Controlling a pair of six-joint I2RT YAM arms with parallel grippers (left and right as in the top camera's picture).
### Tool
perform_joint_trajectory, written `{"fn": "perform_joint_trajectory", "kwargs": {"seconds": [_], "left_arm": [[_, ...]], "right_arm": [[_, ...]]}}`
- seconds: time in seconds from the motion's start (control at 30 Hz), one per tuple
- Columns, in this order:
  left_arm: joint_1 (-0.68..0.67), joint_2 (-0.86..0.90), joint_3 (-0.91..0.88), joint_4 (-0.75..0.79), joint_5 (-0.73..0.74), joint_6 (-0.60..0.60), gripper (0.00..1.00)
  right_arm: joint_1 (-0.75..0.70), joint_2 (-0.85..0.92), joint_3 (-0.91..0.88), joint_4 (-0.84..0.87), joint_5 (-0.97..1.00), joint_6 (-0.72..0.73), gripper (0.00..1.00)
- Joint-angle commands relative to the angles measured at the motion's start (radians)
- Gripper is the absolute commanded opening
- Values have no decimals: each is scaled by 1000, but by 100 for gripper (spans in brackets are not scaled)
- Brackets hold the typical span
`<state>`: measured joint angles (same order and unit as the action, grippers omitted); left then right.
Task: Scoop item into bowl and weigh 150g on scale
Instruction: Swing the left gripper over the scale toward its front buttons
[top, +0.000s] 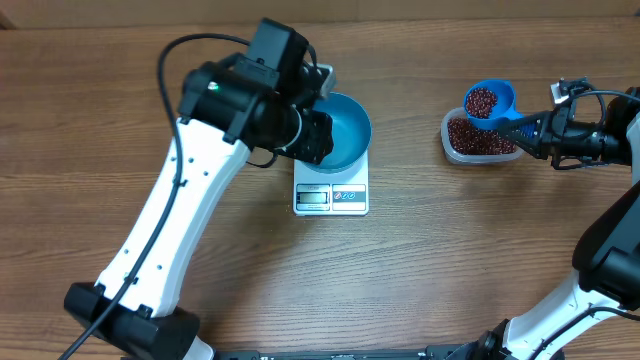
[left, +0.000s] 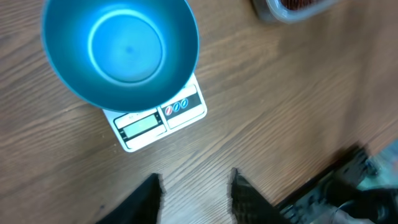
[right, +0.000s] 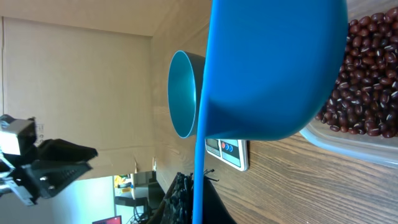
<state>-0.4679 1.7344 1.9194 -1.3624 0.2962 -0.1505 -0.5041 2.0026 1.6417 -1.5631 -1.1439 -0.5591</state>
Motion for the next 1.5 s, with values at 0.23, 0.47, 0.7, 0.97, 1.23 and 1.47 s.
{"fn": "perform_joint_trajectory", "kwargs": {"seconds": [0.23,0.47,0.7,0.97,1.23,1.47], "left_arm": [[-63,40,-124,38,-80,137,5],[-94,133,-133,55,-116,182,4],[-121,217,-133,66,-177,207,4],[-144,276,-133,99,-206,226,4],[-179,305,-134,168,-259,225,4],[-183,305,-156,221,-278,220,4]], "right_arm": [[-2,4,-5,2,-16,-22,4],[-2,4,-5,1,3,-18,4],[-2,4,-5,2,10,-14,4],[-2,4,-5,1,25,-14,4],[-2,4,-5,2,25,-13,4],[-2,4,-5,2,25,-11,4]]}}
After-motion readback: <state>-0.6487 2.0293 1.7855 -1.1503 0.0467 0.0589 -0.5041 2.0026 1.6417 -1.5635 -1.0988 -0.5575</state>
